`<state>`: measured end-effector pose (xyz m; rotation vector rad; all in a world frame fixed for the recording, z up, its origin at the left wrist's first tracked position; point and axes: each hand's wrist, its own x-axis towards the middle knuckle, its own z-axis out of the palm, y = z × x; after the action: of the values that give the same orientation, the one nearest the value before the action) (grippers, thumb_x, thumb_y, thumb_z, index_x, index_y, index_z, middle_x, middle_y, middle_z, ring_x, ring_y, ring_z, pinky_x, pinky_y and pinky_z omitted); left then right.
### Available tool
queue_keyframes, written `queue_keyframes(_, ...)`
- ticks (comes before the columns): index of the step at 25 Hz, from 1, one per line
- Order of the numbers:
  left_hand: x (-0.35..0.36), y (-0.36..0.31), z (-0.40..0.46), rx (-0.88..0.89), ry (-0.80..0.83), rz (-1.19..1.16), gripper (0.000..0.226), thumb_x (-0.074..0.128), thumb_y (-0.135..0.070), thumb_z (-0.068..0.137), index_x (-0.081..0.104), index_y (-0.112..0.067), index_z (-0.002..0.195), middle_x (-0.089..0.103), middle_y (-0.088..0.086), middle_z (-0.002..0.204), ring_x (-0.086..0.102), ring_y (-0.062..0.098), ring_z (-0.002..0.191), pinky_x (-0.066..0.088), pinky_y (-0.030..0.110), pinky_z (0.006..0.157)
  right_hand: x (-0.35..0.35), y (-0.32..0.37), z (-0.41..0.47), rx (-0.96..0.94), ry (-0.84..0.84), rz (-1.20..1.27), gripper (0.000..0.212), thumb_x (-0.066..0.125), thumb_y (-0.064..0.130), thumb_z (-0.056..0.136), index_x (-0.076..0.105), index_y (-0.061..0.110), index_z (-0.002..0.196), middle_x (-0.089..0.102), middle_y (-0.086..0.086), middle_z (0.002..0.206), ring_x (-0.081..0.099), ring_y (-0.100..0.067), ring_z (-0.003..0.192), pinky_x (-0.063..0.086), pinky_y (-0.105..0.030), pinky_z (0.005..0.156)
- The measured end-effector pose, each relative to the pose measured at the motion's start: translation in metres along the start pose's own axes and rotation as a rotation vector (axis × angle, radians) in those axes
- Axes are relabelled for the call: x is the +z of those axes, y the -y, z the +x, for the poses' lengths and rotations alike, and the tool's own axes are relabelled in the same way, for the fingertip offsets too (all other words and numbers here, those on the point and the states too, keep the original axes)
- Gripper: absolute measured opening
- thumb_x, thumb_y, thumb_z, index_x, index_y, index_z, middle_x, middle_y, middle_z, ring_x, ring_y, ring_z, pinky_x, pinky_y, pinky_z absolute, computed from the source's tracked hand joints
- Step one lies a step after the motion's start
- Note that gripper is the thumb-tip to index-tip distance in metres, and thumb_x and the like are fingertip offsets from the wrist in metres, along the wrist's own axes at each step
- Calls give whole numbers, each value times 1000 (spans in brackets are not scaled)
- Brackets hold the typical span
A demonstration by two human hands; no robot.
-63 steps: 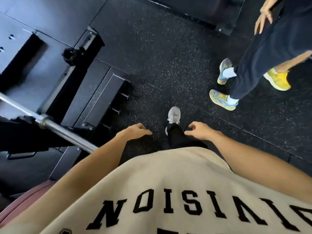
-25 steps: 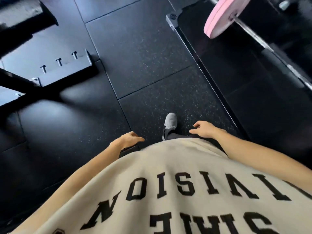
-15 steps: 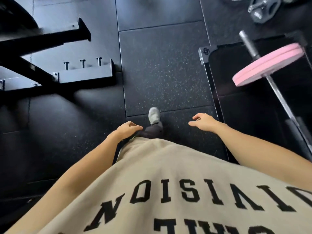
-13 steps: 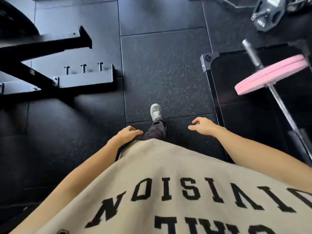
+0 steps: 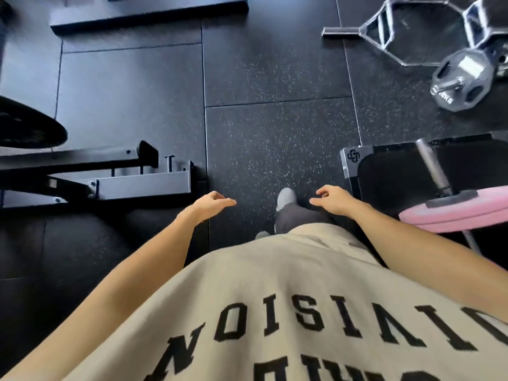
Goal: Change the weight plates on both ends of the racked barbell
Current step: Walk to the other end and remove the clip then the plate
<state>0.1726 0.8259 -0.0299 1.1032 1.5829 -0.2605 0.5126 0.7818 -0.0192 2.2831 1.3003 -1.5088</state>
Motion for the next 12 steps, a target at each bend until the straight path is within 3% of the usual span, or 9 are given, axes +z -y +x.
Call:
queue_keyframes(5,-57,-53,71,-95,31,-25,59,66,-54,88,52,-19,133,54,0,130,47,18,108,40,37,88,-65,76,104,2,85,-70,55,68,43,88,54,18,135,56,-6,138,53,-26,123,41,-39,106)
queue_keyframes(8,-106,-90,103,-130,8,-33,57,68,-57,84,56,-19,125,58,3,132,52,19,110,42,36,97,-121,129,160,-8,119,-134,55,67,43,89,55,16,135,54,-7,140,52,-26,126,40,-38,107)
queue_keyframes(12,-207,-145,151,-164,-151,-153,80,61,-80,50,61,-27,109,62,2,123,57,22,113,45,40,102,-209,230,240,-41,110,-237,51,67,45,88,57,19,131,58,-7,135,57,-27,119,43,-39,105)
